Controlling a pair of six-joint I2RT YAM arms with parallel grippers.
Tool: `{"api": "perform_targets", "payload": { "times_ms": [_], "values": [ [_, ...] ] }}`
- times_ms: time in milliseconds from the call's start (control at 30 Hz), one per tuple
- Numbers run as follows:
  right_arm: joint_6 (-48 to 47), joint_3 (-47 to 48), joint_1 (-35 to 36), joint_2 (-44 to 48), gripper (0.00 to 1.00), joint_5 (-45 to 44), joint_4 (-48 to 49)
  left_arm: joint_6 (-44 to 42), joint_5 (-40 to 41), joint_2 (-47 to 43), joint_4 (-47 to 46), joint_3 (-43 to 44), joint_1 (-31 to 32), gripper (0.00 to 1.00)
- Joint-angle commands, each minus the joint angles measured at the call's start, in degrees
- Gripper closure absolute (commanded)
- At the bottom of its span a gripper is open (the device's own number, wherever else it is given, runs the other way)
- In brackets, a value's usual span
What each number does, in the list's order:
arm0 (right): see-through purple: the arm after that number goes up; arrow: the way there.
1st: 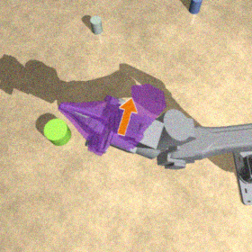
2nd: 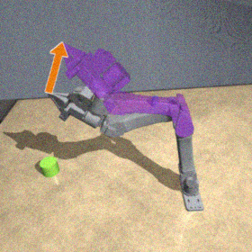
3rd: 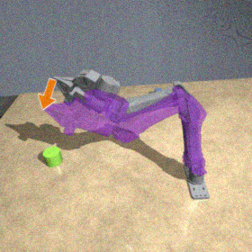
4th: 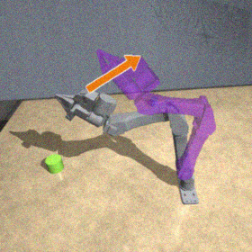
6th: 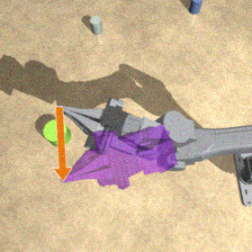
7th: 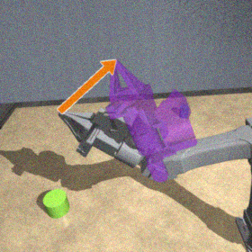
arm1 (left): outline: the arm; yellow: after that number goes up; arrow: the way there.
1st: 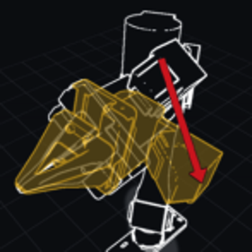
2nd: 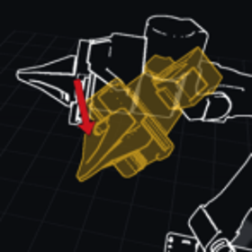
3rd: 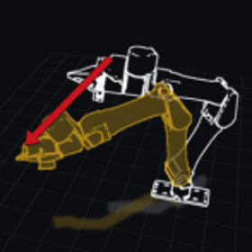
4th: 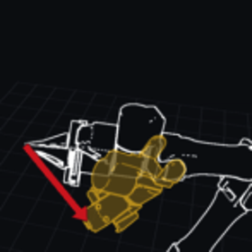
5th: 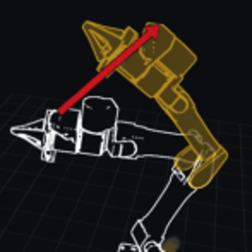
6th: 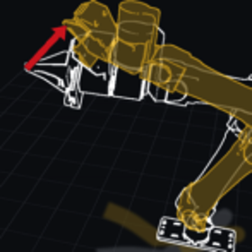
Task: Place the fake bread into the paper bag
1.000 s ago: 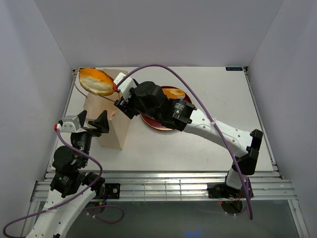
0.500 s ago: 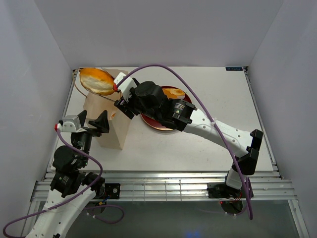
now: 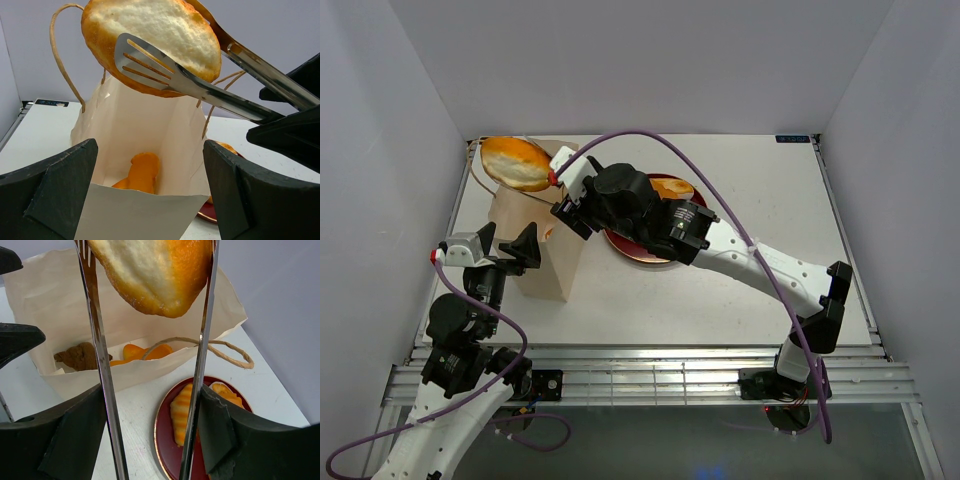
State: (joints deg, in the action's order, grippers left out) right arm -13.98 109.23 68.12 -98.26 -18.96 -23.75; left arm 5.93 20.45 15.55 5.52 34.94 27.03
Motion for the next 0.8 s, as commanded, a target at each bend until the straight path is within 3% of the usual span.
{"api": "perform_targets", "payload": {
  "times_ms": [0,600,767],
  "values": [
    [-1.9,2.7,0.1,3.4,0.29,-0.2,4.8,-0.2,-0.8,0.5,-0.3,-0.4,0.2,0.03],
    [-2.3,2.1,0.1,4.4,0.25,-0.3,4.6,-0.2,-0.8,0.6,-0.3,-0.4,0.2,0.03],
    [-2.5,0.7,0.2,5.0,0.31,-0.3,5.4,-0.2,-0.8,0.6,-0.3,-0.4,0.2,0.03]
  ]
}}
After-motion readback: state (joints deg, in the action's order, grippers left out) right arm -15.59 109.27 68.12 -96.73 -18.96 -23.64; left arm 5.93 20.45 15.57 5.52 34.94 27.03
